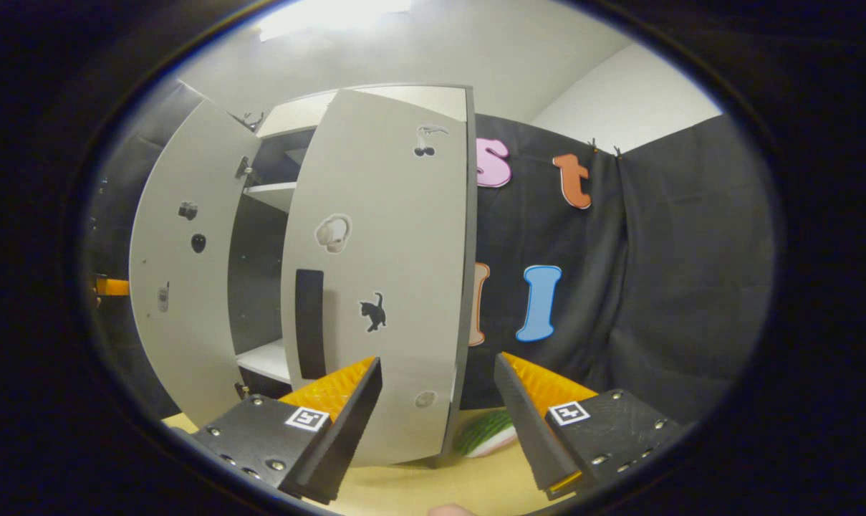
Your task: Grasp the bottle in the cabinet with the left hand and place it on the coaster, then close the right door with the right hand and the left door with the left hand.
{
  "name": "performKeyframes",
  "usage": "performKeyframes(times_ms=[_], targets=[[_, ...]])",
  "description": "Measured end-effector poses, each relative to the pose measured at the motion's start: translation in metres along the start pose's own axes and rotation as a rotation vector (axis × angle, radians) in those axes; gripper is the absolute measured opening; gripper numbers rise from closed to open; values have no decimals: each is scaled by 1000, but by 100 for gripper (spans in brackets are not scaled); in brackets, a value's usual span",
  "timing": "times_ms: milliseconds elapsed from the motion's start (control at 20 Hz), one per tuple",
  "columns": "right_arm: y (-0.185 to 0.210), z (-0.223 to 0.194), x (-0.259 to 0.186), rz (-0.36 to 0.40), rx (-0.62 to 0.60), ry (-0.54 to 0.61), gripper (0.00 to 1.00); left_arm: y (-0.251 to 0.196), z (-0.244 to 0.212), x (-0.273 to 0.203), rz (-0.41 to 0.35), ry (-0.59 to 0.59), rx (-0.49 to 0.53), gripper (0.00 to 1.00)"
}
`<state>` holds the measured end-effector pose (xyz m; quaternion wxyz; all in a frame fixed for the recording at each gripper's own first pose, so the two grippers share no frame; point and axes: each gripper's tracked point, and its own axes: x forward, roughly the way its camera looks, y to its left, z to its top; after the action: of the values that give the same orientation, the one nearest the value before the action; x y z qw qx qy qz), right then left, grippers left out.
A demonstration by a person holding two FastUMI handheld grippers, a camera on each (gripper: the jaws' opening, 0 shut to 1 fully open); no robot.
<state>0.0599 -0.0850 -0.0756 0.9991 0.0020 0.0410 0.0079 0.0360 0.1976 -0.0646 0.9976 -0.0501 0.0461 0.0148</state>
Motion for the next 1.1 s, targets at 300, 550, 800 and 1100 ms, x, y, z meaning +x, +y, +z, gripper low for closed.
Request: performKeyframes(times_ms=[300, 550, 800, 1100], targets=[[4, -1, -6, 12, 32, -34, 91, -9, 13, 19, 35, -4, 11, 96], [19, -23, -16, 11, 89, -20, 96, -20, 15, 16, 69, 2, 101, 95], [27, -28, -32, 42, 78, -13, 96, -59, 7, 17, -11, 12, 24, 91], [36, -28, -36, 69, 36, 4, 96, -86, 4, 18, -39, -2, 36, 95]])
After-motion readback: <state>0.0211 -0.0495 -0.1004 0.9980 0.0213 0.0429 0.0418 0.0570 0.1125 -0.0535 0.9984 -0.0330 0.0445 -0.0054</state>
